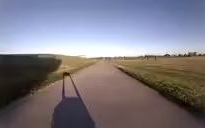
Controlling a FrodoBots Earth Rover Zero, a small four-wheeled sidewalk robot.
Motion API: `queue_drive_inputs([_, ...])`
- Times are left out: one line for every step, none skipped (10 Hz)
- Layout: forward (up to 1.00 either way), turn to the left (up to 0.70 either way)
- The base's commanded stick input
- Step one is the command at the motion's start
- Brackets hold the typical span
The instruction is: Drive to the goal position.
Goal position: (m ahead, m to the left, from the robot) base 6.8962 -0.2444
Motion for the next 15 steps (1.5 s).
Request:
queue_drive_inputs([0.85, 0.00])
queue_drive_inputs([0.85, 0.00])
queue_drive_inputs([0.85, 0.00])
queue_drive_inputs([0.85, 0.00])
queue_drive_inputs([0.85, -0.01])
queue_drive_inputs([0.85, -0.02])
queue_drive_inputs([0.85, -0.03])
queue_drive_inputs([0.85, -0.05])
queue_drive_inputs([0.85, -0.06])
queue_drive_inputs([0.85, -0.07])
queue_drive_inputs([0.85, -0.06])
queue_drive_inputs([0.85, -0.03])
queue_drive_inputs([0.85, 0.00])
queue_drive_inputs([0.85, 0.00])
queue_drive_inputs([0.85, 0.00])
